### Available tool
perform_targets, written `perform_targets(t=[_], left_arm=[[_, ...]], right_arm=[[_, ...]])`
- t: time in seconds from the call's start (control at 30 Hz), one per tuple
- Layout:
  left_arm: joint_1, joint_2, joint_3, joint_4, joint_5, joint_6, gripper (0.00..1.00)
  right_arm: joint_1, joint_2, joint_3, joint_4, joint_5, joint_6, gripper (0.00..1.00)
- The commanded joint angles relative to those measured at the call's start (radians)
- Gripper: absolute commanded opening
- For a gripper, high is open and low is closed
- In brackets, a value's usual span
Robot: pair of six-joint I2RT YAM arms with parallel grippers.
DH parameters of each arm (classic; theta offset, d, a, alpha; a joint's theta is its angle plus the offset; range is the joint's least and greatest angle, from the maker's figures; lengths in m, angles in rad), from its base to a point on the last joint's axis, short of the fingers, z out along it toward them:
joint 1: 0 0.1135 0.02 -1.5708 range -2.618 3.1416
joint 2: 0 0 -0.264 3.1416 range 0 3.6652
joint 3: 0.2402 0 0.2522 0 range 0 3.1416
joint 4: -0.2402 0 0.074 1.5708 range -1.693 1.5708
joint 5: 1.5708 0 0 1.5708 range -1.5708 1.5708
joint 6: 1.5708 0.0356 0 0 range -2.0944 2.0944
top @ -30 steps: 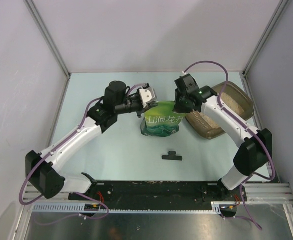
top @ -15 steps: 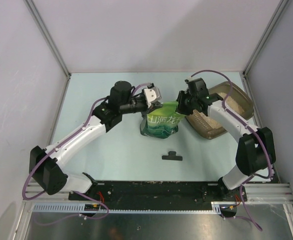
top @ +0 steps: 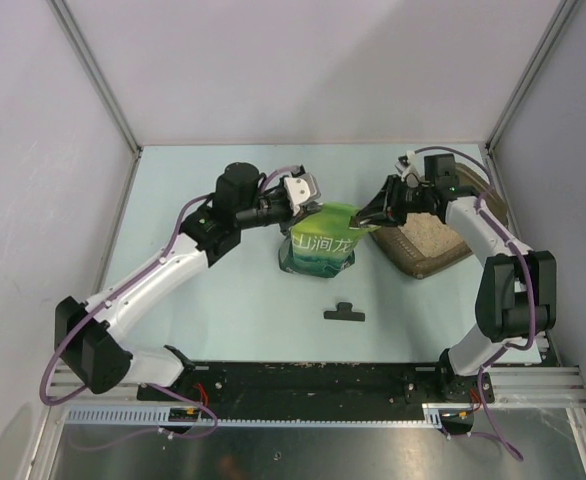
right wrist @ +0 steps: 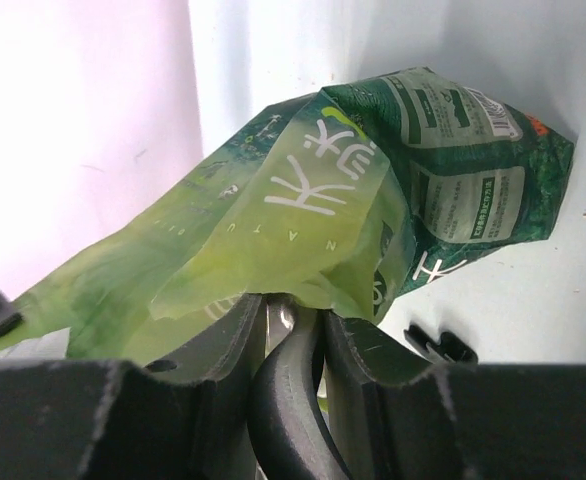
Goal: Fill the litter box with clean litter
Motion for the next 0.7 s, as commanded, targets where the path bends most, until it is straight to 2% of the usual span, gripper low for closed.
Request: perform_targets(t=[0.0,0.2,0.43,0.47,0.53,0.57,0.6,0.67], left_arm=[[0.005,-0.109,0.004,0.057,-0.027,0.042,0.00],[0.006,-0.124,-0.001,0.028,-0.034,0.073,0.00],[0.006,-0.117,0.010,-0.001,-0.037,0.077,0.00],[0.006,-0.114,0.018,-0.004,-0.031,0.080,0.05],[0.006,-0.091,0.033,-0.032,-0.024,0.088,0.25],[0.006,-0.080,0.050,-0.043,-0.010,0.089,0.47],[0.005,-0.062,0.056,-0.053,0.002,0.097,0.52],[0.006,-0.041,0.068,-0.073,0.019,0.106,0.55]], right_arm=[[-0.068,-0.064,-0.008,-0.005,-0.077,0.049,0.00],[-0.114,-0.129,-0.005,0.016,-0.058,0.096,0.00],[-0.157,-0.195,-0.003,-0.050,-0.066,0.013,0.00],[-0.157,-0.198,-0.003,-0.047,-0.083,0.010,0.00],[-0.154,-0.206,0.013,-0.045,-0.098,-0.003,0.00],[-0.154,-0.206,0.023,-0.075,-0.083,-0.023,0.00],[-0.154,-0.212,0.026,-0.085,-0.071,-0.043,0.00],[-0.164,-0.216,0.026,-0.106,-0.063,-0.062,0.00]])
